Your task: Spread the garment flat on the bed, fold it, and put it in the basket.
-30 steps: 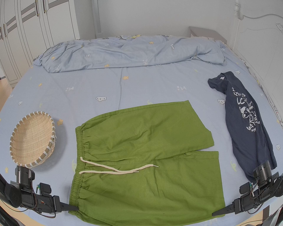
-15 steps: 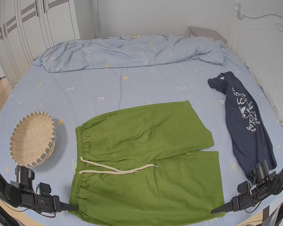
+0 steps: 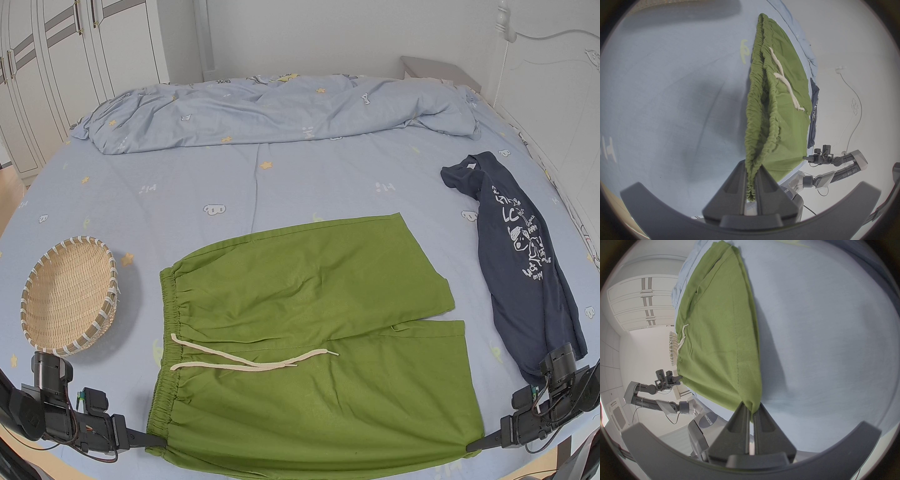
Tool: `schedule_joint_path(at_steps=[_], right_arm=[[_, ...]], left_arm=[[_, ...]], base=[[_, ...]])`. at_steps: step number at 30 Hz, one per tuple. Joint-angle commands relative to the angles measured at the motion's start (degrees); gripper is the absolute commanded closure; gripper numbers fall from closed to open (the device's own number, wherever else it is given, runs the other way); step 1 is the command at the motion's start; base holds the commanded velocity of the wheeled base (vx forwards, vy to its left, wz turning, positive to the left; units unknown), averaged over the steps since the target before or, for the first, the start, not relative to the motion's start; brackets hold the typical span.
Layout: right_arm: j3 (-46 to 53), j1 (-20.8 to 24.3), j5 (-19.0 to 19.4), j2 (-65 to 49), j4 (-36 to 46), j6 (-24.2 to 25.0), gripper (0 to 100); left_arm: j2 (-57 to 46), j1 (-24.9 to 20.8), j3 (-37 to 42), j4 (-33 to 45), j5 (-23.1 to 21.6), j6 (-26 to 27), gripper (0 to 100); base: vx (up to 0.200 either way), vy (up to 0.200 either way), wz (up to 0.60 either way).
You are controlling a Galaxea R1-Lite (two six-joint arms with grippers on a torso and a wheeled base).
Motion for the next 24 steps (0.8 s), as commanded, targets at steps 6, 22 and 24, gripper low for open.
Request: schedule_joint_path(at_steps=[6, 22, 24], right_arm=[[-0.33, -4.89, -0.09, -6.84, 2.52, -3.68, 100], [-43.66, 13.39, -12.83, -12.73, 25.19, 9.33, 100], [-45.33, 14.01, -13.71, -11.5, 25.11, 9.59, 100]], left_arm=[[-1.85, 0.73, -0.06, -0.07, 0.09, -0.03, 100], [-13.89, -2.87, -20.81, 9.51, 0.35, -15.59, 100], [-13.28, -2.87, -22.3, 10.3, 0.35, -15.59, 100]], base=[[0.0, 0.0, 0.0], [0.0, 0.0, 0.0], [0.0, 0.0, 0.0]])
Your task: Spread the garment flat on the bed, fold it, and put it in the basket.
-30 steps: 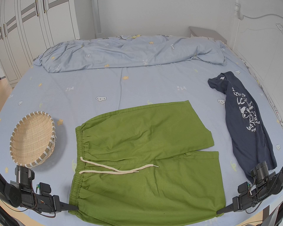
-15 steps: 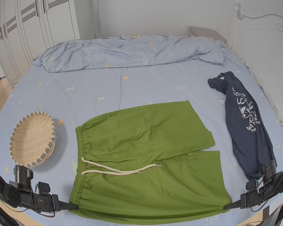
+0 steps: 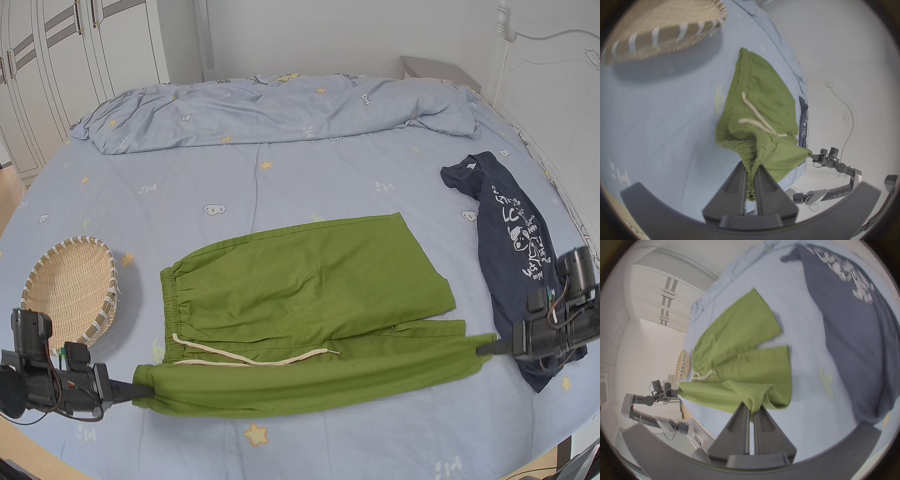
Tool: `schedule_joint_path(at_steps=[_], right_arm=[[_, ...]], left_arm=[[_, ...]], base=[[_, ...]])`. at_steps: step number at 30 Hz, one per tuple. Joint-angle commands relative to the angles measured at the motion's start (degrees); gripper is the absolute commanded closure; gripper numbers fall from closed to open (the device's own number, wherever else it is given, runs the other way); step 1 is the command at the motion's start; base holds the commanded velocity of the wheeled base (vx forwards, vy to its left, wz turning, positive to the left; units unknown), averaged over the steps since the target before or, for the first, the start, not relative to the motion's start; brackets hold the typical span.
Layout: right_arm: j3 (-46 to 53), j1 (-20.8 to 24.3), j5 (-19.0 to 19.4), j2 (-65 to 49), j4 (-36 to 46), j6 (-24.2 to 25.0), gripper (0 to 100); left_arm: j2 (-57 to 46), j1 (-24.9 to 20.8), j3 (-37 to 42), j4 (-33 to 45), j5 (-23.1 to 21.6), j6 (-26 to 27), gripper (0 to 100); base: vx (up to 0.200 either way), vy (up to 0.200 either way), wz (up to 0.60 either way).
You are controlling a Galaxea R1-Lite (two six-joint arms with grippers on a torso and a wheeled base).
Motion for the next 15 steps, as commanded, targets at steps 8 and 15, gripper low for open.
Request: schedule_joint_path(at_steps=[8, 15], right_arm=[[-35.28, 10.01, -11.66, 12.57, 5.45, 4.8, 100], [-44.42, 10.01, -12.1, 18.55, 5.89, 5.15, 100]], left_arm=[[6.64, -0.99, -32.6, 16.47, 0.0, -4.32, 100], [15.17, -0.29, -43.77, 20.78, 0.09, -3.88, 100]], base=[[0.0, 0.0, 0.0], [0.0, 0.0, 0.0]])
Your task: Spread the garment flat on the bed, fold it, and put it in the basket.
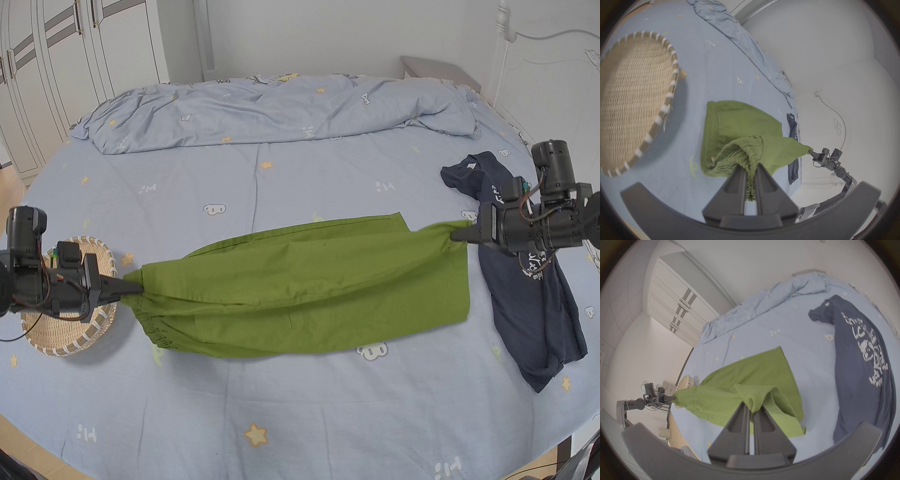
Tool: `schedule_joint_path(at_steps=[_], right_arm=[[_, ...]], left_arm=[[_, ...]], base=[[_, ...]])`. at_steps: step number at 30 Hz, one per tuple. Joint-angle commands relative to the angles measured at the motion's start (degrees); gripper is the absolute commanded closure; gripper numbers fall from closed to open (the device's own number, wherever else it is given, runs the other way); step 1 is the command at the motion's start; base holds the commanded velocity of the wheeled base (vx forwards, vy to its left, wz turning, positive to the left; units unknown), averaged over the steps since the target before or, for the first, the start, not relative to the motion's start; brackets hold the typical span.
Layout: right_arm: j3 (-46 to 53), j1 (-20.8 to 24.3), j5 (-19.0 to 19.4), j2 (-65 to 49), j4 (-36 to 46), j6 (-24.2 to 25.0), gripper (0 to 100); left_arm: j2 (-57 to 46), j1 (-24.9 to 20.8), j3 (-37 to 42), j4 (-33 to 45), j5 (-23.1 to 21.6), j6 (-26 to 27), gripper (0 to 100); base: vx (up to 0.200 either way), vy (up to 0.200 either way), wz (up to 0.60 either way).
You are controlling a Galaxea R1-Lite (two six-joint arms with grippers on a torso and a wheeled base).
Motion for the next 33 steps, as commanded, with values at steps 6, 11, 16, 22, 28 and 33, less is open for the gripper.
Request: schedule_joint_path(at_steps=[6, 11, 16, 22, 28, 33], right_arm=[[-16.76, 1.02, -6.45, 13.72, 0.46, 0.56, 100], [-20.8, 0.67, -6.45, 15.83, 0.81, 0.56, 100], [-24.23, 0.76, -6.53, 18.03, 0.9, 0.47, 100], [-28.71, 0.85, -6.8, 21.72, 3.45, 0.38, 100], [-30.21, 0.06, -7.06, 24.44, 2.57, 0.12, 100], [-32.93, -0.38, -6.97, 26.03, 2.57, -0.06, 100]], left_arm=[[16.86, 0.71, -15.15, 3.74, 0.04, 0.33, 100], [19.67, 0.98, -16.74, 3.74, 0.04, 3.14, 100], [21.08, 0.98, -18.76, 3.74, 0.21, 3.23, 100], [22.58, 1.07, -20.78, 3.74, 0.21, 3.14, 100], [22.75, 0.98, -20.87, 3.74, 0.21, 3.23, 100], [22.93, 0.98, -20.95, 3.74, 0.21, 3.31, 100]], base=[[0.0, 0.0, 0.0], [0.0, 0.0, 0.0], [0.0, 0.0, 0.0], [0.0, 0.0, 0.0], [0.0, 0.0, 0.0], [0.0, 0.0, 0.0]])
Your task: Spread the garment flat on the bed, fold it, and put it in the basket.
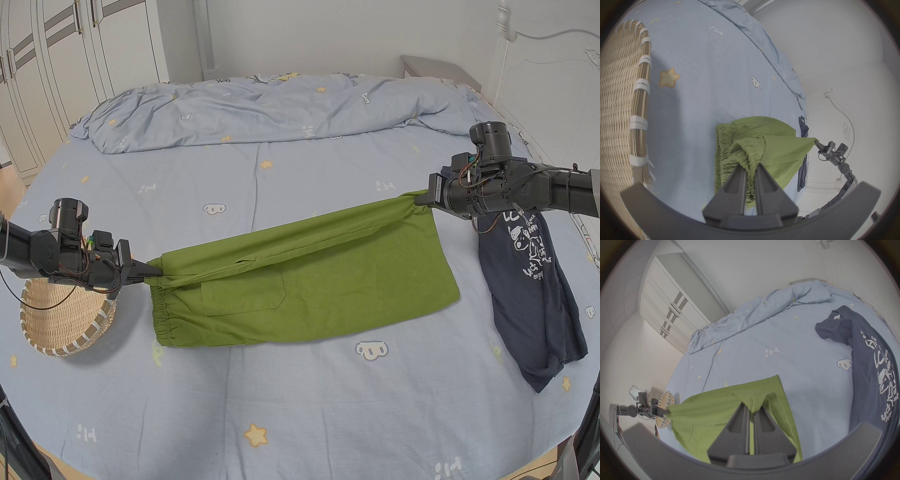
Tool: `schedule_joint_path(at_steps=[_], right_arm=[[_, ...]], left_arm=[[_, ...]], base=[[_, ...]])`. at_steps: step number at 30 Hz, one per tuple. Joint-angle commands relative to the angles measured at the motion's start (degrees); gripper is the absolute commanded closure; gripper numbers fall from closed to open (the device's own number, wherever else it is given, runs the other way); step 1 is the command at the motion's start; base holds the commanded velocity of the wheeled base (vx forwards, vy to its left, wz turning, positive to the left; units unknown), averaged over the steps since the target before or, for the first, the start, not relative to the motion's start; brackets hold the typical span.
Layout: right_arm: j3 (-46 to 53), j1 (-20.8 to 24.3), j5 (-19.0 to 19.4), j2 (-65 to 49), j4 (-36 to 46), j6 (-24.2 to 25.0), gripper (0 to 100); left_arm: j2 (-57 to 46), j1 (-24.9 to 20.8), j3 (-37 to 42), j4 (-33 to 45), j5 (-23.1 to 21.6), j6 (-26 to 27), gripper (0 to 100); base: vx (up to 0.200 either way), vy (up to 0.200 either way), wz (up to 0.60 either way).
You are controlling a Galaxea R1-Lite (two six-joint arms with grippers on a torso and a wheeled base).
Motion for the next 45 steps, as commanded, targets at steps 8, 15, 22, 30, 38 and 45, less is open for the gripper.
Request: schedule_joint_path(at_steps=[8, 15, 22, 30, 38, 45], right_arm=[[-6.21, -0.39, -0.04, 6.62, 0.19, -0.3, 100], [-9.29, -0.21, -0.04, 8.29, 0.36, -0.3, 100], [-12.0, -0.12, -0.12, 9.78, 1.86, -0.65, 100], [-12.0, -0.3, -0.12, 13.65, 3.53, -1.35, 100], [-12.0, -0.3, -0.12, 15.06, 3.26, -1.26, 100], [-12.0, -0.04, -0.12, 14.97, 3.35, -1.09, 0]], left_arm=[[1.14, -0.17, -0.79, -0.33, 0.13, 0.19, 100], [2.02, -0.17, -2.11, -0.42, 0.22, 0.1, 100], [2.29, -0.7, -2.02, -0.42, 0.22, 0.1, 100], [2.37, -0.61, -2.11, -0.42, 1.01, 0.1, 100], [3.16, -0.7, -2.63, -0.42, 1.01, 0.1, 100], [2.99, -1.4, -2.81, -0.42, 1.01, 0.01, 0]], base=[[0.0, 0.0, 0.0], [0.0, 0.0, 0.0], [0.0, 0.0, 0.0], [0.0, 0.0, 0.0], [0.0, 0.0, 0.0], [0.0, 0.0, 0.0]])
